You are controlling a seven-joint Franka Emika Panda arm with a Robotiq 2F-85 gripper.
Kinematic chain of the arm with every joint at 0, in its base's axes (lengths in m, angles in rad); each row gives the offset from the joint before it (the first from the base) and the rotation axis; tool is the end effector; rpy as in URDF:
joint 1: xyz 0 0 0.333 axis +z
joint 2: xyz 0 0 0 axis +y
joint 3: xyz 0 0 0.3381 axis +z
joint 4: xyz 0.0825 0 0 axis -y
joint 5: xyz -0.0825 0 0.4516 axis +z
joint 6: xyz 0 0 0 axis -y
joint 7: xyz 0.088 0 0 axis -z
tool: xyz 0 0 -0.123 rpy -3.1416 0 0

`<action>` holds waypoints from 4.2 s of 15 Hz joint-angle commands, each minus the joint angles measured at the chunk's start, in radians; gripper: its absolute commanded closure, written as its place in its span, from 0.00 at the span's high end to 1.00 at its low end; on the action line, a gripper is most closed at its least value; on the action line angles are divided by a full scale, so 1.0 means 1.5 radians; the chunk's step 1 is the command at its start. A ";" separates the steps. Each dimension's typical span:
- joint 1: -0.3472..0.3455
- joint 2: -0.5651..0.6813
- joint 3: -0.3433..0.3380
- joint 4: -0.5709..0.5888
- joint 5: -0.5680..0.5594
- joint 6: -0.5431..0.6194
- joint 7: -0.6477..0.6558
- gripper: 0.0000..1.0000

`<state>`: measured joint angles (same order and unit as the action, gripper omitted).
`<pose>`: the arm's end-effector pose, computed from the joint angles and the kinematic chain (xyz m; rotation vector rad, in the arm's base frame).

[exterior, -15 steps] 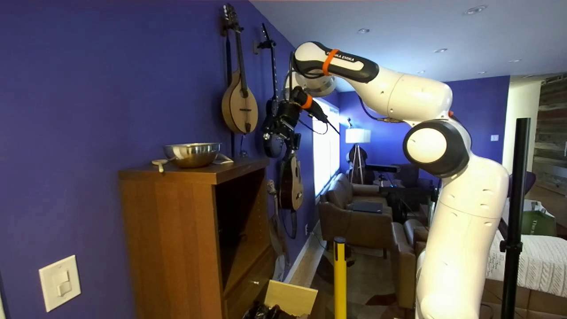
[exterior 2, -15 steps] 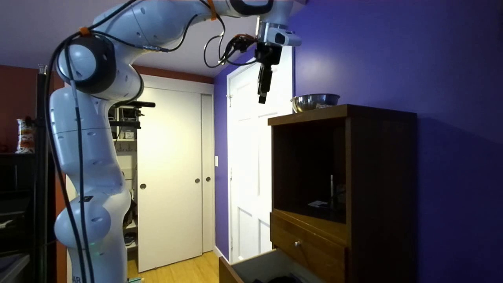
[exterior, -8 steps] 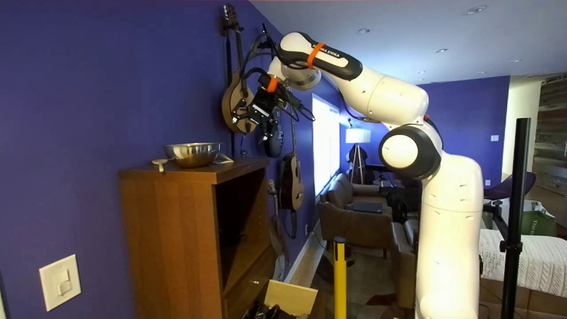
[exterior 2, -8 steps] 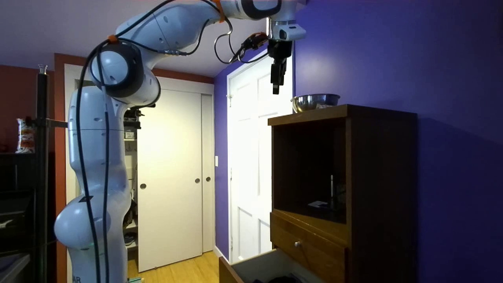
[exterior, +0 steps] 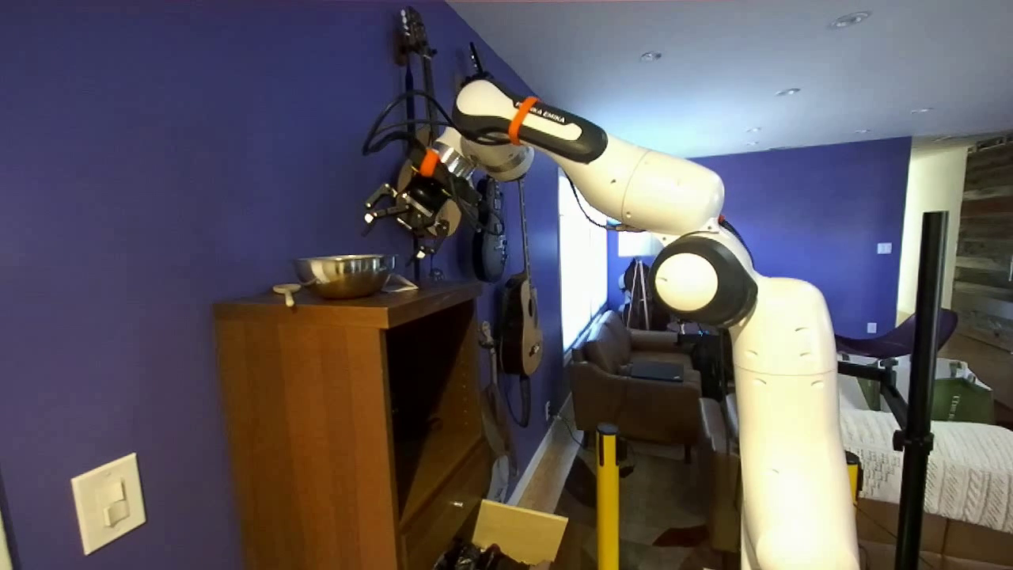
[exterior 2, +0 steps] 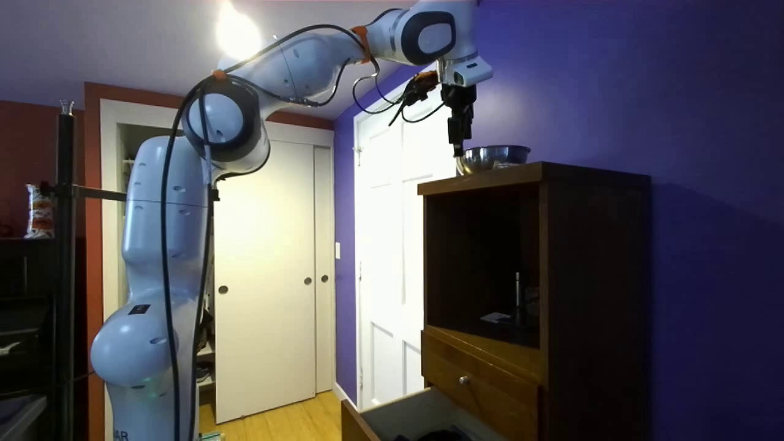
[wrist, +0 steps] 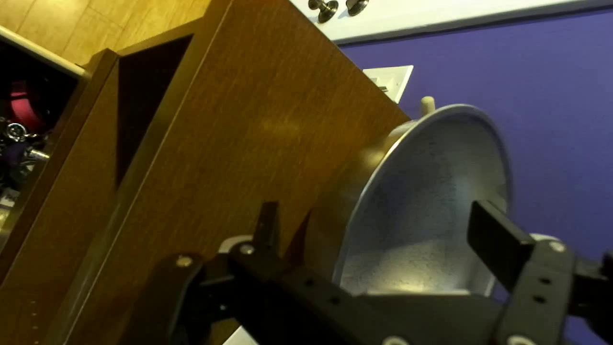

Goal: Pick up the metallic dish pan from the top of the cabinet and place it in the top shelf

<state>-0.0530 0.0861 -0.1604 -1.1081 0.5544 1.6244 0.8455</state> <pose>0.6256 -0.0644 0.8467 -2.2023 1.1488 -0.2986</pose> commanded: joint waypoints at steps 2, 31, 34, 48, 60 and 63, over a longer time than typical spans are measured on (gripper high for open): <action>-0.002 -0.001 -0.001 0.000 0.000 0.000 0.000 1.00; 0.002 0.002 -0.007 -0.021 -0.096 0.042 0.014 0.02; 0.001 -0.002 -0.012 -0.028 -0.099 0.045 0.015 0.02; -0.008 -0.157 -0.020 -0.146 -0.044 0.006 -0.320 0.02; -0.049 -0.347 -0.024 -0.406 -0.118 -0.132 -0.434 0.02; -0.062 -0.375 -0.011 -0.470 -0.145 -0.130 -0.430 0.02</action>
<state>-0.1171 -0.4024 -0.2080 -1.7001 0.3709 1.4201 0.2041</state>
